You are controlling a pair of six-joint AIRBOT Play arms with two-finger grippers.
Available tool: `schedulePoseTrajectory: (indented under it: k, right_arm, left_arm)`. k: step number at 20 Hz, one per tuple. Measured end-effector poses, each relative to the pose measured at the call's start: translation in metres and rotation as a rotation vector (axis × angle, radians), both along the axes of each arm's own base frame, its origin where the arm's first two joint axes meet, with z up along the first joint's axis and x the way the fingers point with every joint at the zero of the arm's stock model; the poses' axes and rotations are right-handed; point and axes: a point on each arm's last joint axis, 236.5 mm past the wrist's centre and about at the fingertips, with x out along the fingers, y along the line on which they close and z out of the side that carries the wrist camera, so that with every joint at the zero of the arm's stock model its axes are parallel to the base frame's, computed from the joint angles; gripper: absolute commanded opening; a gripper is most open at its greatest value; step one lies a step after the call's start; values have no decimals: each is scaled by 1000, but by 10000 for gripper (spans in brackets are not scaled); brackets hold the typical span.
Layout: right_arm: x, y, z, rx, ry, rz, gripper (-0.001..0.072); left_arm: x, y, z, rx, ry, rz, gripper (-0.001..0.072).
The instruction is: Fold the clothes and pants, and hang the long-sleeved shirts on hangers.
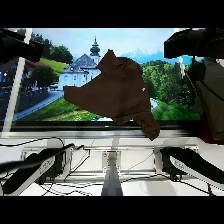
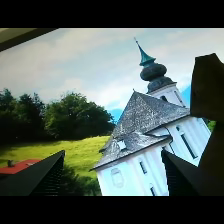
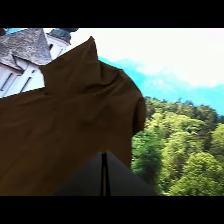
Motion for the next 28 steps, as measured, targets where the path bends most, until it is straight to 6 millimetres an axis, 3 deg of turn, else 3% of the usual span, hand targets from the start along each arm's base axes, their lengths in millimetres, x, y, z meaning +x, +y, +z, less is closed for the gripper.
schedulePoseTrajectory:
  k: [3, 7, 9, 10, 12, 13, 14, 15, 16, 19, 25, 27, 28]
  right_arm:
    - [8, -40, -4, -75, 1, -101, 13]
    - [15, -134, -24, -126, 62, -352, 12]
    - [9, -178, -56, -132, 149, -464, 12]
    - [3, -194, -82, -122, 216, -505, 12]
    - [-14, -206, -144, -80, 370, -528, 12]
    - [-25, -201, -179, -52, 453, -501, 12]
    - [-38, -192, -211, -21, 530, -461, 79]
    - [-51, -178, -243, 22, 599, -411, 329]
    - [-65, -161, -271, 80, 658, -367, 515]
    - [-91, -119, -324, 255, 742, -315, 501]
    - [-108, -71, -377, 427, 850, -308, 471]
    - [-110, -50, -386, 454, 881, -269, 351]
    - [-109, -43, -389, 449, 883, -247, 124]
  left_arm:
    - [0, 0, 0, -2, 0, -1, 695]
    - [-1, -12, 3, -65, 0, -23, 695]
    - [-2, -20, 6, -107, 0, -38, 695]
    - [-3, -24, 7, -128, 0, -46, 695]
    - [-3, -29, 10, -159, 0, -56, 695]
    - [-4, -31, 10, -170, 0, -60, 695]
    - [-4, -32, 11, -178, 0, -63, 695]
    - [-4, -34, 12, -185, 0, -66, 695]
    - [-4, -34, 12, -189, 1, -67, 695]
    - [-2, -36, 9, -200, 10, -70, 695]
    - [5, -39, -16, -212, 86, -71, 695]
    - [7, -40, -25, -222, 119, -68, 695]
    - [7, -41, -29, -222, 133, -70, 695]
